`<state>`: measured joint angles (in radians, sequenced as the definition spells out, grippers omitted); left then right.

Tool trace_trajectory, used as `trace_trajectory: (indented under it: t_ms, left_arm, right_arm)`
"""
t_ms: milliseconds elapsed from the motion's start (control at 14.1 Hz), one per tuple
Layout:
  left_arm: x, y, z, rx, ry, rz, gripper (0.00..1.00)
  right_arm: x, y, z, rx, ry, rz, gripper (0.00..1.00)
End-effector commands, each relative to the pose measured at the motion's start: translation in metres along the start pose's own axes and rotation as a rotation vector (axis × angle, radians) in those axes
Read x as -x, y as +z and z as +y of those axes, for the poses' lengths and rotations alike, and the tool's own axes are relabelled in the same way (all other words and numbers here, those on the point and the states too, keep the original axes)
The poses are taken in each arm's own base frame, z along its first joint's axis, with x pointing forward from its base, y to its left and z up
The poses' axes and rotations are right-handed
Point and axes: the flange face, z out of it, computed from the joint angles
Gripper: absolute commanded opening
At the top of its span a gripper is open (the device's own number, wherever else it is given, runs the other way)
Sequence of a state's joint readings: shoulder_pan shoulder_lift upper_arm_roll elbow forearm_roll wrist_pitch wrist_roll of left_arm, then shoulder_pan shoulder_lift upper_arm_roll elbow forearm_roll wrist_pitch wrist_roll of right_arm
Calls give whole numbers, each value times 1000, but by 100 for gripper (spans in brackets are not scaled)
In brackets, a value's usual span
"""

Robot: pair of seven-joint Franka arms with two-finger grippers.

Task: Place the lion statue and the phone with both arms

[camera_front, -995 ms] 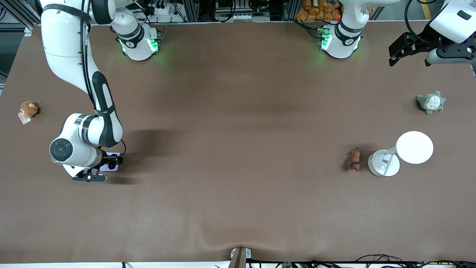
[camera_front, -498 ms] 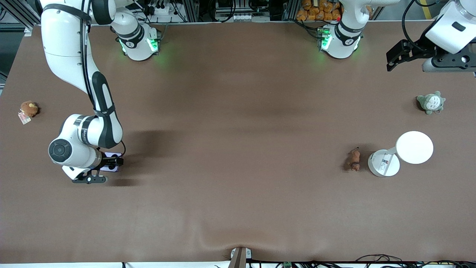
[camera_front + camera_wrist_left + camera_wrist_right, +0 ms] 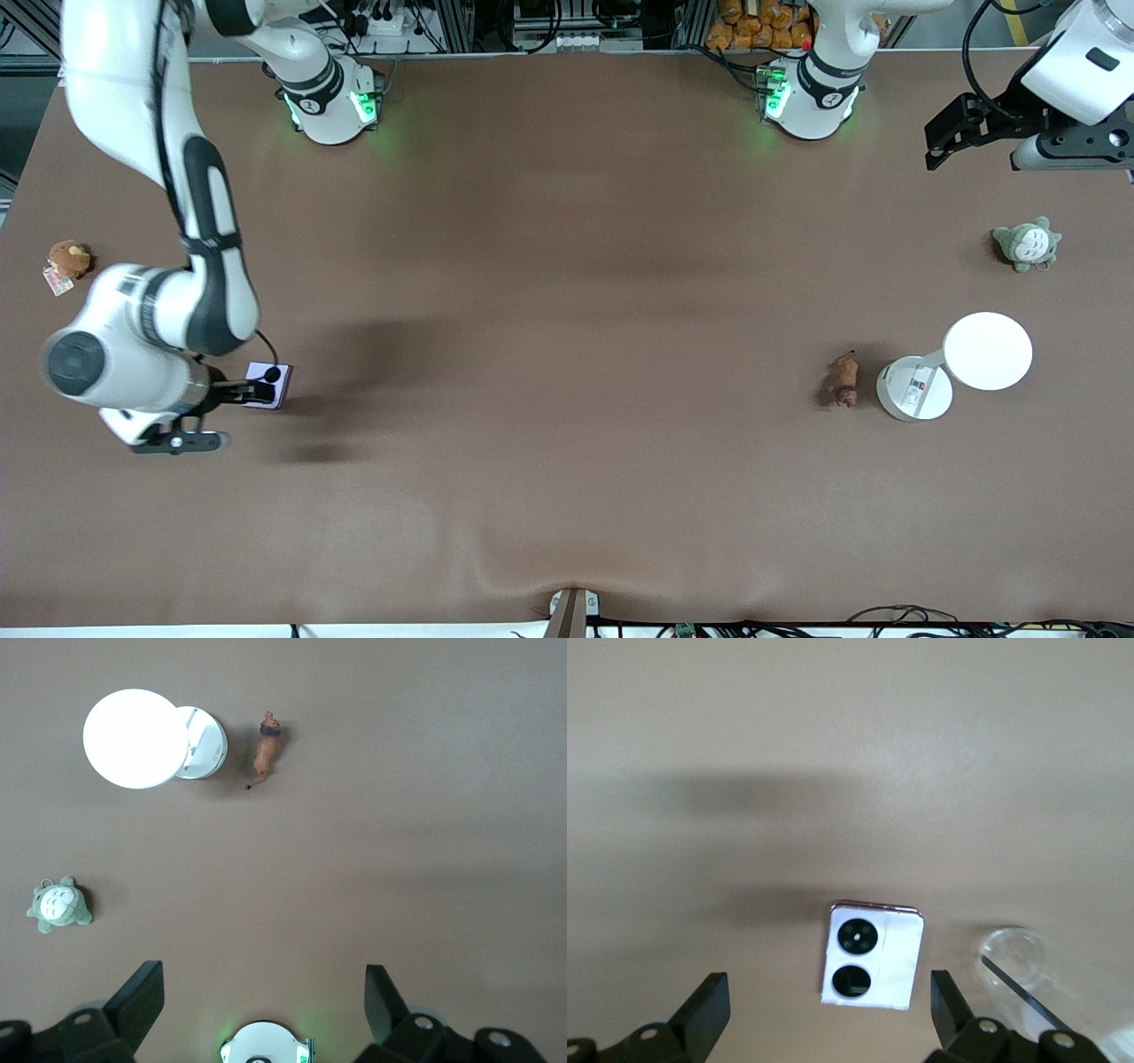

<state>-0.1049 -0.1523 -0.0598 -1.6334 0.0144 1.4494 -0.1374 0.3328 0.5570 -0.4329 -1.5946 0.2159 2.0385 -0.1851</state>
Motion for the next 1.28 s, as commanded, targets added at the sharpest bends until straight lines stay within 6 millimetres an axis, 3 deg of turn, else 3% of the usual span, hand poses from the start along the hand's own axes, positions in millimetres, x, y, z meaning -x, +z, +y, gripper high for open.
trace_trajectory:
  t_ms: [0, 142, 284, 427, 640, 924, 995, 1209]
  left_arm:
    - [-2, -5, -2, 4, -1, 7, 100]
    - [-2, -6, -2, 4, -4, 8, 100]
    - [-2, -7, -3, 3, -6, 10, 100]
    - [-2, -7, -3, 3, -6, 11, 100]
    - [-5, -8, -2, 4, -9, 13, 100]
    - [-5, -7, -2, 4, -10, 11, 100]
    - [-5, -7, -2, 4, -12, 11, 100]
    - [-7, -7, -13, 16, -32, 8, 100]
  right_arm:
    - [15, -77, 11, -48, -12, 35, 100]
    - [39, -126, 18, -99, -11, 18, 100]
    - [64, -174, 11, -138, -40, 25, 100]
    - [88, -216, 16, -100, -71, 47, 100]
    - [126, -257, 27, -124, -59, 28, 100]
    - [167, -294, 22, -66, 7, -11, 100]
    - [172, -296, 20, -60, 34, -34, 100]
    - [179, -300, 39, -68, 60, -38, 100]
